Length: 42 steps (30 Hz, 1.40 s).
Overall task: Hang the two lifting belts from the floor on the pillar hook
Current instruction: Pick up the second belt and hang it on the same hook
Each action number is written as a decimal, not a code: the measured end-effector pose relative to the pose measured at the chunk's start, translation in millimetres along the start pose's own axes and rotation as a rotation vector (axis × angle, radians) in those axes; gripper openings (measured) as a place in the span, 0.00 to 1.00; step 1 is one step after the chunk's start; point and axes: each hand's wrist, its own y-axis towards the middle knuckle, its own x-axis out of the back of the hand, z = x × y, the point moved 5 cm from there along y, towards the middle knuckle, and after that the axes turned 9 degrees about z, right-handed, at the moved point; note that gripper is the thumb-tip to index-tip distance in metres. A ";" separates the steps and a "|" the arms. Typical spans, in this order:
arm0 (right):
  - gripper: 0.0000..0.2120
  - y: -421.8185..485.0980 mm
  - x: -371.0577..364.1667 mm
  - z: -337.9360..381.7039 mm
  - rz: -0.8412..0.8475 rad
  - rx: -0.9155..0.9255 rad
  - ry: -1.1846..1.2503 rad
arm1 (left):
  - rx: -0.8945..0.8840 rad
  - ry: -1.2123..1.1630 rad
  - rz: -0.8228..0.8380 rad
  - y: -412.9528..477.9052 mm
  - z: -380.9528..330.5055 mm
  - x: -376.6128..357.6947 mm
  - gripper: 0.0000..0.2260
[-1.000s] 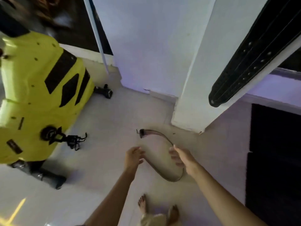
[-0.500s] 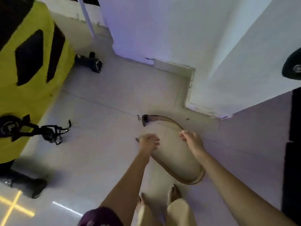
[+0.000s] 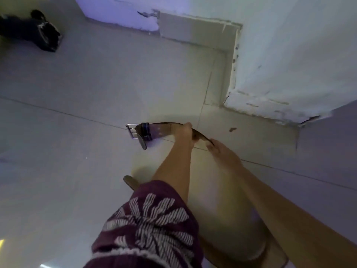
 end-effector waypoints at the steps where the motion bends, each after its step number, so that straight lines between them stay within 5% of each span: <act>1: 0.21 -5.2 -3.0 -0.7 -0.012 0.013 -0.011 | -0.023 -0.010 -0.041 -4.4 -5.0 2.4 0.03; 4: 0.22 -38.7 1.8 12.6 -0.017 0.049 0.032 | -0.066 -0.072 -0.099 -47.5 -18.0 14.0 0.05; 11: 0.24 -191.2 80.2 121.3 -0.117 0.147 0.089 | -0.148 -0.395 0.096 -264.7 -83.5 -10.6 0.07; 14: 0.24 -286.3 132.6 184.9 -0.183 0.195 0.446 | -0.115 -0.251 0.136 -394.0 -112.7 -46.1 0.08; 21: 0.14 -512.3 243.8 286.6 -0.267 0.276 0.577 | -0.199 0.274 0.338 -655.0 -160.4 -126.6 0.10; 28: 0.17 -681.7 257.6 319.4 -0.336 0.507 0.533 | -0.551 0.016 0.278 -805.9 -182.4 -145.2 0.11; 32: 0.12 -760.1 251.0 327.0 -0.296 0.508 0.800 | -0.573 0.074 0.381 -880.8 -164.4 -156.7 0.12; 42: 0.17 -895.4 323.2 347.8 -0.501 0.721 0.902 | -0.830 0.324 0.670 -1027.9 -128.7 -219.0 0.12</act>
